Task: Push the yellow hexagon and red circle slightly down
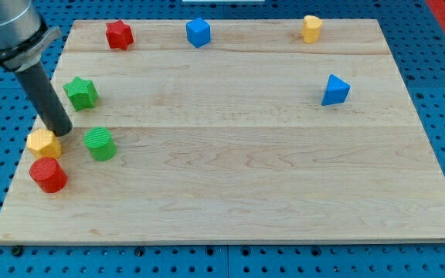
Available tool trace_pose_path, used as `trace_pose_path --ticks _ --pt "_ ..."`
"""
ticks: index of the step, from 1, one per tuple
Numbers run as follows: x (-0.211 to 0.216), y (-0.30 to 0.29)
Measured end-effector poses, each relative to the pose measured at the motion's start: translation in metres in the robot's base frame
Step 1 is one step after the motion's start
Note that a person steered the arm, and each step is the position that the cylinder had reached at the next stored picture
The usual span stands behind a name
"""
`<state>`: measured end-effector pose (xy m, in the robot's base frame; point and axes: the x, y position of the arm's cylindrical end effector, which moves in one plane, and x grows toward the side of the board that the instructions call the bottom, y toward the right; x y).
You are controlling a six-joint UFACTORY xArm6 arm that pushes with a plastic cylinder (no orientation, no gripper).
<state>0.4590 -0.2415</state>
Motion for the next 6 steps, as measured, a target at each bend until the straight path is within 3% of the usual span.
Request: trace_pose_path --ticks 2,5,6 --pt "-0.025 -0.008" --pt "0.043 -0.008" --pt "0.044 -0.008"
